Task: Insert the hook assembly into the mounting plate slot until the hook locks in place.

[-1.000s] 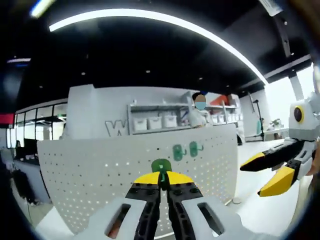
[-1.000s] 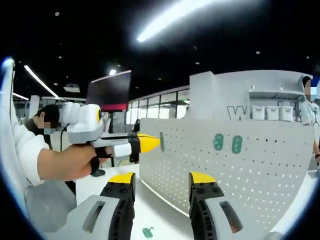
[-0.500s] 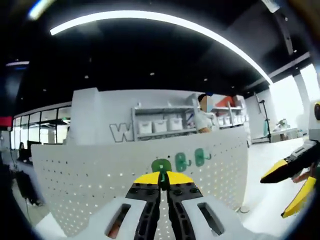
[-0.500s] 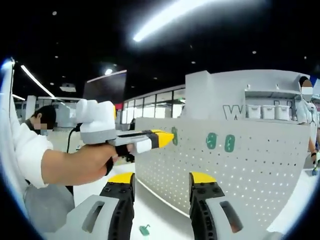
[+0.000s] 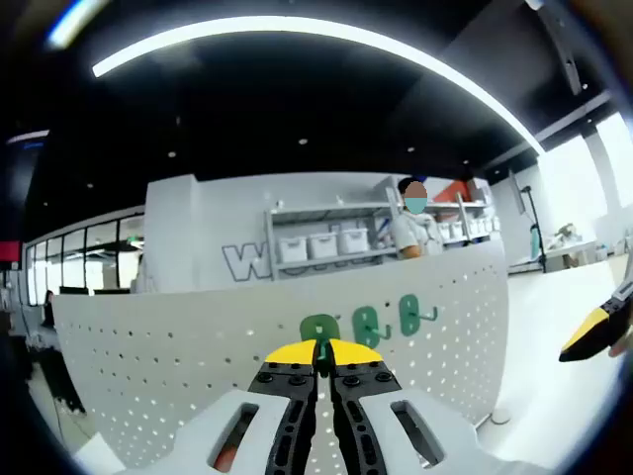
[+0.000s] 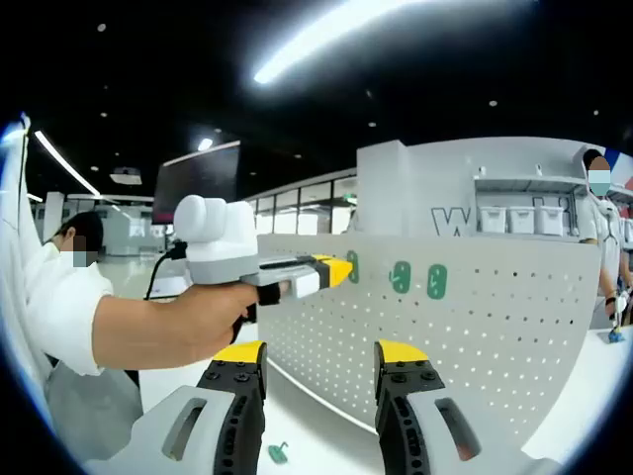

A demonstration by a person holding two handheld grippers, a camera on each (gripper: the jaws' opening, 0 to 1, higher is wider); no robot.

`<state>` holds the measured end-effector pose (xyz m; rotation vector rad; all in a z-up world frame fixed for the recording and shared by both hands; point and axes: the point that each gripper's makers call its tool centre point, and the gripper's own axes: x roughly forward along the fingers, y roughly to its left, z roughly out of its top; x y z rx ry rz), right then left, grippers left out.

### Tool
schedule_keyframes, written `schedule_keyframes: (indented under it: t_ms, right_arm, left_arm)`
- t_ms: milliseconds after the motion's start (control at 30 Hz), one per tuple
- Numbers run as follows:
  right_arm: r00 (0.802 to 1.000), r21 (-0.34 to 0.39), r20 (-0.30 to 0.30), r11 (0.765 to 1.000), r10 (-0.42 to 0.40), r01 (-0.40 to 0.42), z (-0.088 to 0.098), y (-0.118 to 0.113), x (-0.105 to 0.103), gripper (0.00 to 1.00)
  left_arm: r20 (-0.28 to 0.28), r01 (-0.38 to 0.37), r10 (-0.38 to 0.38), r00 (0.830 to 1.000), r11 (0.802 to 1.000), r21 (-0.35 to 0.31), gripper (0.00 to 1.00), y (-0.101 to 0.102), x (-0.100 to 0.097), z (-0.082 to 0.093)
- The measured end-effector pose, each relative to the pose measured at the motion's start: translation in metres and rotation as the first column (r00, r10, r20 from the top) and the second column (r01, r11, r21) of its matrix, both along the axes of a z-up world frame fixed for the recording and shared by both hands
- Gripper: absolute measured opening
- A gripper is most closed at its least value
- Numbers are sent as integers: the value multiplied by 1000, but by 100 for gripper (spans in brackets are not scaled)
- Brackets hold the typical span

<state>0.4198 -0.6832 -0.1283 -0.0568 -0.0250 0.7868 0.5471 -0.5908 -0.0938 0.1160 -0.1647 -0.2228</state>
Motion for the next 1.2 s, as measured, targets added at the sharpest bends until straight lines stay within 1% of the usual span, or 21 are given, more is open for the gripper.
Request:
schedule_keyframes:
  t_ms: [33, 100, 267, 300, 333, 433, 633, 867, 1033, 1200]
  right_arm:
    - [1000, -1, 0, 1000, -1, 1, 0, -1, 0, 43]
    - [1000, -3, -6, 1000, -4, 3, -2, -3, 1, 44]
    - [1000, -7, -14, 1000, -17, 17, -4, -9, 3, 44]
    - [1000, -8, -14, 1000, -19, 19, -5, -10, 3, 44]
    - [1000, -10, -15, 1000, -21, 20, -5, -11, 4, 44]
    - [1000, -19, -20, 1000, -23, 23, -7, -12, 4, 44]
    - [999, -16, -21, 999, -28, 28, -7, -16, 6, 44]
    - [999, -18, -26, 999, -28, 28, -10, -16, 9, 44]
    - [999, -13, -24, 1000, -29, 28, -9, -18, 10, 44]
    - [999, -21, -32, 999, -29, 28, -12, -18, 11, 44]
  left_arm:
    - [2, -7, 7, 1000, 1000, 2, 3, 0, 1, 0]
    - [5, -14, 14, 1000, 1000, -17, 3, 0, 5, 2]
    - [4, -36, 36, 999, 999, -20, 3, 0, 16, -1]
    - [2, -44, 44, 999, 999, -25, 3, 2, 17, -1]
    - [-1, -48, 48, 999, 998, -47, 3, 4, 20, -1]
    - [2, -56, 56, 998, 997, -57, 3, 4, 25, 0]
    - [-2, -73, 73, 997, 996, -42, 3, 5, 33, -3]
    - [12, -78, 78, 997, 997, -15, 3, 2, 34, 2]
    - [5, -80, 80, 997, 997, -7, 3, 2, 36, -1]
    - [-1, -81, 81, 997, 997, 2, 3, 1, 39, -4]
